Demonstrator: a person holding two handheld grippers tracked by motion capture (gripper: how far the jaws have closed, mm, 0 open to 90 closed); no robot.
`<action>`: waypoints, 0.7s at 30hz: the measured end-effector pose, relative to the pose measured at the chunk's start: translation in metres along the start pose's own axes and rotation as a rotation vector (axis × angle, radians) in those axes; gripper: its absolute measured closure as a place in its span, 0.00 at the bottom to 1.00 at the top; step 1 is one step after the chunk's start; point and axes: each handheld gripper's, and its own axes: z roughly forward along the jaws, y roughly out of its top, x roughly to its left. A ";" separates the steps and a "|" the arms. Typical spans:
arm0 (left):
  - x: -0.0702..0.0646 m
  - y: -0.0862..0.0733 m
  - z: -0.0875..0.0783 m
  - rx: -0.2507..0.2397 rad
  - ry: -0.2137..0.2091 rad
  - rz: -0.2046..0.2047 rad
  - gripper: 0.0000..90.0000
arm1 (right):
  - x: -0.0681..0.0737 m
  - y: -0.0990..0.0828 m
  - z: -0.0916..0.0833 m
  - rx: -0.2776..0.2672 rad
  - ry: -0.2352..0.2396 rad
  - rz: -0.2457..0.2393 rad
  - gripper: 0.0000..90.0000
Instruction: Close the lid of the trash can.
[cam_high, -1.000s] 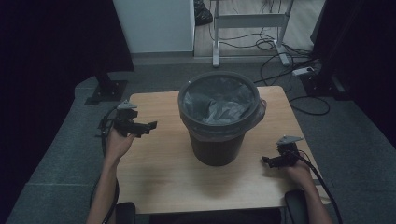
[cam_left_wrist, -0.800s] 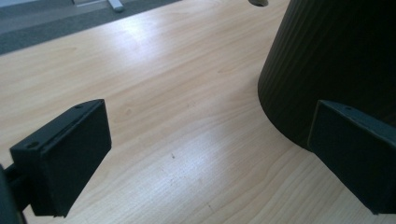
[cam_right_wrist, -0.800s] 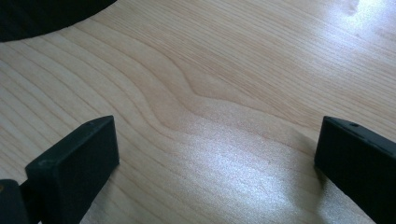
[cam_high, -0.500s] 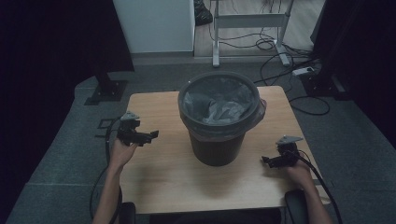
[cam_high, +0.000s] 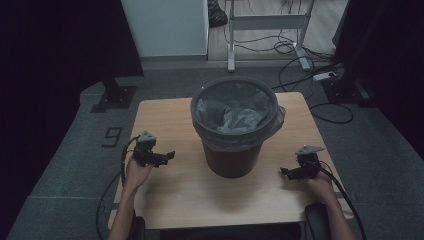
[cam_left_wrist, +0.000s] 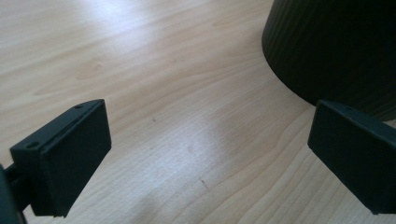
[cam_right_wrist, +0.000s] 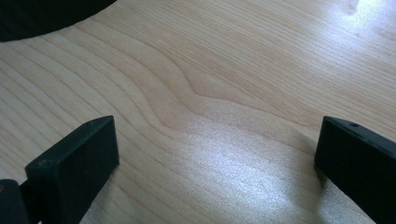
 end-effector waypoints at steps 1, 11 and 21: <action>0.000 0.000 0.000 0.000 0.000 0.000 0.00 | 0.000 0.000 0.000 0.000 0.000 0.000 0.00; -0.011 -0.022 0.028 0.072 0.000 0.031 0.00 | 0.000 0.000 0.000 0.000 0.000 0.001 0.00; -0.021 -0.032 0.046 0.126 -0.003 0.065 0.00 | 0.000 0.000 0.000 0.000 0.000 0.001 0.00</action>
